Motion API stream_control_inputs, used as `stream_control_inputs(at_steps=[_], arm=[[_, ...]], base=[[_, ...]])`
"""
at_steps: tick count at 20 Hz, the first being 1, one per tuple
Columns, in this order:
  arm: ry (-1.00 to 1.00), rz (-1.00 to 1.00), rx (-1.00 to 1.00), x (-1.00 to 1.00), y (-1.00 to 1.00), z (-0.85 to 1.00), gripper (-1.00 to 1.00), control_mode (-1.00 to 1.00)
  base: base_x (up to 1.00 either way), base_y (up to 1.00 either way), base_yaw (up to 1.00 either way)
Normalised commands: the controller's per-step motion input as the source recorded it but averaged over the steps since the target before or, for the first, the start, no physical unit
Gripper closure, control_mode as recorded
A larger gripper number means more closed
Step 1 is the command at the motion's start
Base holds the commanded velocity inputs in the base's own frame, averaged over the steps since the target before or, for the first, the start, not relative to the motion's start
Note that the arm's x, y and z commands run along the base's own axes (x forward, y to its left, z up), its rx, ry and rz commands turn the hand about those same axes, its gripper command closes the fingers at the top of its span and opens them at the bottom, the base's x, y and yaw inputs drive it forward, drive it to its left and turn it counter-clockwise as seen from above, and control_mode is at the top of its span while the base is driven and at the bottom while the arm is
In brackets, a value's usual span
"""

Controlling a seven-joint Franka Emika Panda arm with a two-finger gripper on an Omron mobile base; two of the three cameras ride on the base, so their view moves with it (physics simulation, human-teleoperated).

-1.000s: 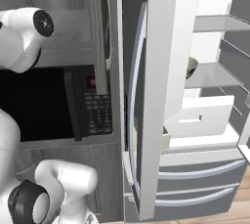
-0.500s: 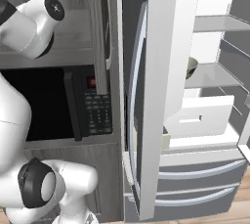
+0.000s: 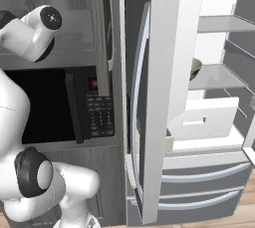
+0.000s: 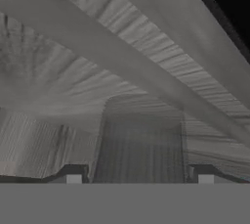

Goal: Move the glass cup from next to the sink to the open cabinet. Then, move the bowl with the onion to the fridge to clear the area for faucet cleaning.

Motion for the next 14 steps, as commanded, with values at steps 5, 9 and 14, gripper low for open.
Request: stream_control_inputs(at_steps=[5, 9, 14], arm=[[0.14, -0.21, 0.05, 0.68, 0.0, -0.03, 1.0, -1.0], [0.18, -0.21, 0.09, 0.7, 0.0, 0.0, 1.0, -1.0], [0.22, -0.19, 0.1, 0.79, 0.04, 0.0, 1.0, -1.0]], base=[[0.0, 0.0, 0.0], [0.0, 0.0, 0.0], [0.0, 0.0, 0.0]])
